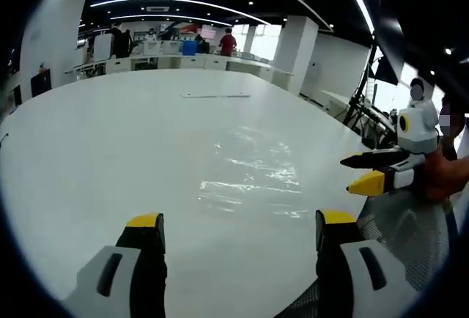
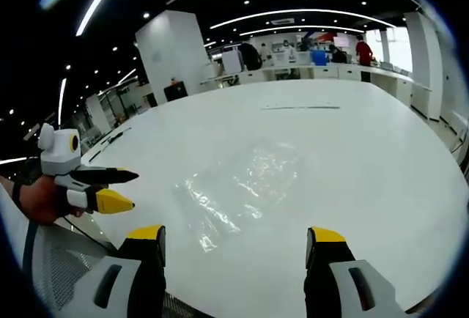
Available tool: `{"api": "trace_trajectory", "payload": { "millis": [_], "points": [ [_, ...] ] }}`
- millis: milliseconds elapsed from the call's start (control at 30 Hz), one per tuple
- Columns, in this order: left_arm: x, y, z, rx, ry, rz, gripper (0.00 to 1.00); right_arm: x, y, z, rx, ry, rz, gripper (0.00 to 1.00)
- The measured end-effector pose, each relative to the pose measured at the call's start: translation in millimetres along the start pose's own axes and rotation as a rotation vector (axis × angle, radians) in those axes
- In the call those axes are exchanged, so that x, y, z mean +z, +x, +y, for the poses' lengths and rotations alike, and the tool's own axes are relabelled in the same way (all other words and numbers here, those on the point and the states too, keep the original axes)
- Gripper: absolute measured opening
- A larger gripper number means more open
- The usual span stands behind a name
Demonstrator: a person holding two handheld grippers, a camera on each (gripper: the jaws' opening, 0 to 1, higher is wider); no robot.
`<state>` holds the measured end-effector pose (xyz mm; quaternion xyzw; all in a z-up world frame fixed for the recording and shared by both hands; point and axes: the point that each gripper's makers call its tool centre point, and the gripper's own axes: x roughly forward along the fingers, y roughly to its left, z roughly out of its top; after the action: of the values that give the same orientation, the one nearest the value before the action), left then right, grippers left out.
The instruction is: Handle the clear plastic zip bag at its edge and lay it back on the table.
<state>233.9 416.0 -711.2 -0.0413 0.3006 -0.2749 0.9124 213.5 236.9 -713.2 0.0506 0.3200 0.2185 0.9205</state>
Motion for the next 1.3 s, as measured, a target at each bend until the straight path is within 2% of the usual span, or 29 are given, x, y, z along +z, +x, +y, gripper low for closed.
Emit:
{"api": "trace_trajectory", "payload": {
  "millis": [767, 1100, 1300],
  "points": [
    [-1.4, 0.2, -3.3, -0.007, 0.005, 0.011, 0.82, -4.9, 2.7, 1.8, 0.015, -0.008, 0.025, 0.77],
    [-1.8, -0.1, 1.2, 0.005, -0.012, 0.007, 0.81, -6.4, 5.0, 3.4, 0.026, -0.004, 0.034, 0.77],
    [-0.6, -0.9, 4.3, 0.015, -0.015, 0.001, 0.82, -2.3, 15.3, 1.1, 0.031, 0.005, 0.038, 0.76]
  ]
}}
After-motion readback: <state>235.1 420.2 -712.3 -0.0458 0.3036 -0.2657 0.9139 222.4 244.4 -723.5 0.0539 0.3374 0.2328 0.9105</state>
